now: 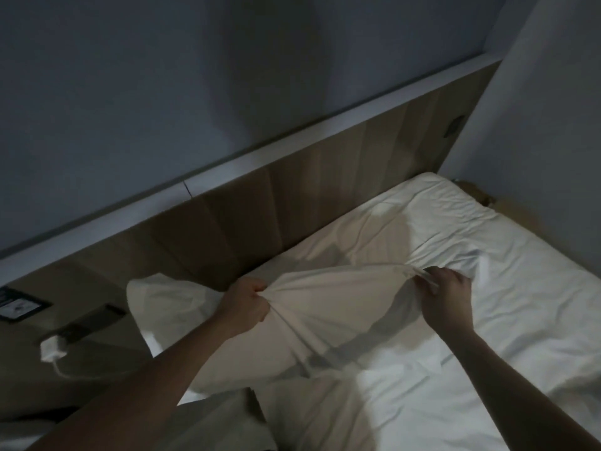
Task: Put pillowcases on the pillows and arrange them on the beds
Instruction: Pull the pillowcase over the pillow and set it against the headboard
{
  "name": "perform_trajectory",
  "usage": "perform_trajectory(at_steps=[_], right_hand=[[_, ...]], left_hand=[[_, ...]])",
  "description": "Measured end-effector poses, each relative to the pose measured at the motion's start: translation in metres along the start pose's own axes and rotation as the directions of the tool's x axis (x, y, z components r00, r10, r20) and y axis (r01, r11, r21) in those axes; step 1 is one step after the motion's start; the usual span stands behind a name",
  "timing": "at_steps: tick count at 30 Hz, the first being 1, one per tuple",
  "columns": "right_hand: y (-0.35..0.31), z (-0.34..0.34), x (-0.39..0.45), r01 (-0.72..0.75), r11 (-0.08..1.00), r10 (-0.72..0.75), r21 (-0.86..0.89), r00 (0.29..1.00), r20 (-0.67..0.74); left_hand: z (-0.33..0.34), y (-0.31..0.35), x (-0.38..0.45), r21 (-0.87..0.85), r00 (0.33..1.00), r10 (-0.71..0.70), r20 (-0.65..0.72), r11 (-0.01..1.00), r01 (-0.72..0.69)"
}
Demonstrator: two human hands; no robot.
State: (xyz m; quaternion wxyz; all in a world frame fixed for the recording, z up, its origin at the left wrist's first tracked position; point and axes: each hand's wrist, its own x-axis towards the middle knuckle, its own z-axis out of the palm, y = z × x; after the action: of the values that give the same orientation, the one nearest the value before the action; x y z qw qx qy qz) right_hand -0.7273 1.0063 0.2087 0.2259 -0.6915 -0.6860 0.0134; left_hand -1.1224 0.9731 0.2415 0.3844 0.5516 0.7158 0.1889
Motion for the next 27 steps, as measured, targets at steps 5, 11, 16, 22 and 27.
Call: perform_trajectory(at_steps=[5, 11, 16, 22, 27], right_hand=[[-0.003, 0.047, 0.079, -0.197, 0.98, 0.195, 0.008, 0.975, 0.106], [-0.025, 0.077, 0.171, -0.156, 0.984, 0.151, 0.083, 0.986, 0.066], [-0.042, 0.102, 0.228, -0.178, 0.968, 0.17, 0.179, 0.984, 0.056], [-0.059, 0.168, 0.229, -0.257, 0.936, 0.144, 0.242, 0.904, 0.402], [-0.07, 0.211, 0.23, -0.309, 0.898, 0.151, 0.313, 0.885, 0.44]], left_hand=[[-0.003, 0.014, 0.074, -0.036, 0.997, -0.078, 0.015, 0.996, 0.078], [0.005, 0.028, 0.144, -0.089, 0.991, -0.13, 0.009, 0.987, 0.131], [0.015, 0.024, 0.191, -0.134, 0.989, -0.14, -0.038, 0.982, 0.134], [0.024, -0.006, 0.221, 0.158, 0.998, -0.005, -0.067, 0.987, 0.015], [-0.004, -0.055, 0.21, 0.463, 0.974, 0.145, -0.173, 0.885, -0.049]])
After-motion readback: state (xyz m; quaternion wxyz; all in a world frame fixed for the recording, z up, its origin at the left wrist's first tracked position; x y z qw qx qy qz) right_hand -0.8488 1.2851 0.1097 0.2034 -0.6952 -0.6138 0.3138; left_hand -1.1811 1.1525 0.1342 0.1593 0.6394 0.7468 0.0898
